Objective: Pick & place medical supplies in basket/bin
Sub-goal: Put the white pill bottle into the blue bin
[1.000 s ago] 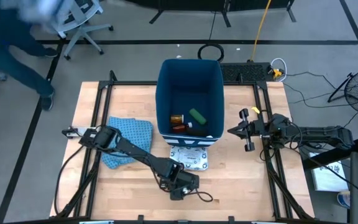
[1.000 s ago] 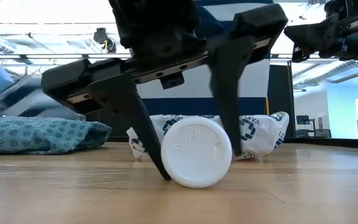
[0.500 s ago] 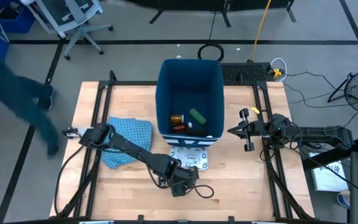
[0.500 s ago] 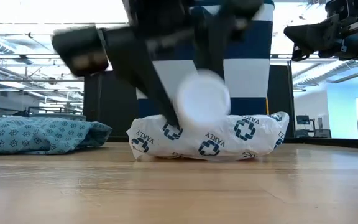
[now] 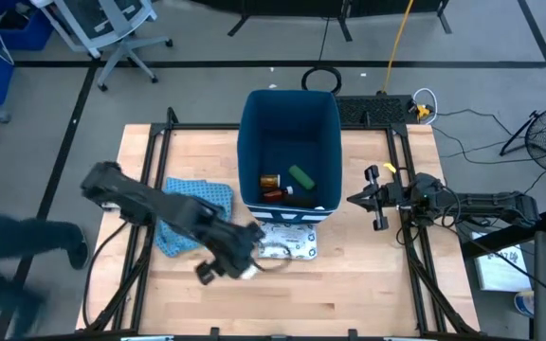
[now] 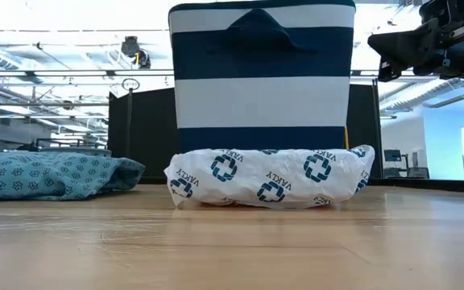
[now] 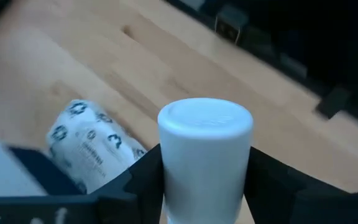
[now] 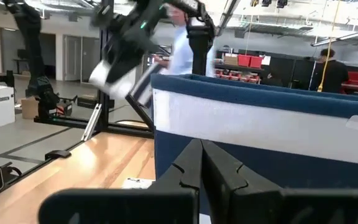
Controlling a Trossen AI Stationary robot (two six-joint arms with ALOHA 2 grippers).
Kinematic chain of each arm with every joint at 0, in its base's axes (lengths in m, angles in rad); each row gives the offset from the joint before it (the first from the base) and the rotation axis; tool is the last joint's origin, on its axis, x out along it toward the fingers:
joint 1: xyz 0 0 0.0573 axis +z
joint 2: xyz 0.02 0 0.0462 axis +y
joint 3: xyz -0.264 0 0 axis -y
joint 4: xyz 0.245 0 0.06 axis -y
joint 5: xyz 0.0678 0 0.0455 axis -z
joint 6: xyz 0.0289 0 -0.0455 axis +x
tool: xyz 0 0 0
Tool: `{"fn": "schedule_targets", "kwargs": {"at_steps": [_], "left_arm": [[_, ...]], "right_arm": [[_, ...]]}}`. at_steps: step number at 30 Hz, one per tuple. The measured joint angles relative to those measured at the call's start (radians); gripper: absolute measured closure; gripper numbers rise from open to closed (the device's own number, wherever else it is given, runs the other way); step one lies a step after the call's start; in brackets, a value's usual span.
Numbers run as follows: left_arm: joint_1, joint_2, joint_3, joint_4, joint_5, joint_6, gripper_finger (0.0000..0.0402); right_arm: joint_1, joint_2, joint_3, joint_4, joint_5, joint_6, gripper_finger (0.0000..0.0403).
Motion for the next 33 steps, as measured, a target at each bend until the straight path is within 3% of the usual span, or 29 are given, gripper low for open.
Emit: {"fn": "schedule_targets", "kwargs": {"at_steps": [4,9,14,18,23,27,33], "left_arm": [[0.006,-0.141,-0.008,-0.054,0.004,-0.098,0.0211],[0.050,-0.342,-0.106,-0.079,0.040,-0.113,0.0232],[0.145,-0.615,-0.365,0.177,0.097,-0.093,0.0229],[0.253,-0.844,-0.619,0.414,0.025,-0.140,0.0219],[0.361,-1.068,-0.910,0.687,-0.081,-0.325,0.0229],[0.410,-1.177,-1.085,0.839,-0.138,-0.506,0.0231],[0.453,-1.229,-1.256,0.907,-0.177,-0.638,0.0223]], "right_arm": [[0.000,0.000,0.000,0.000,0.000,0.000,0.0403],[0.000,0.000,0.000,0.000,0.000,-0.001,0.0403],[0.000,0.000,0.000,0.000,0.000,-0.002,0.0403],[0.000,0.000,0.000,0.000,0.000,-0.002,0.0403],[0.000,0.000,0.000,0.000,0.000,-0.003,0.0403],[0.000,0.000,0.000,0.000,0.000,-0.007,0.0403],[0.000,0.000,0.000,0.000,0.000,-0.007,0.0403]]}}
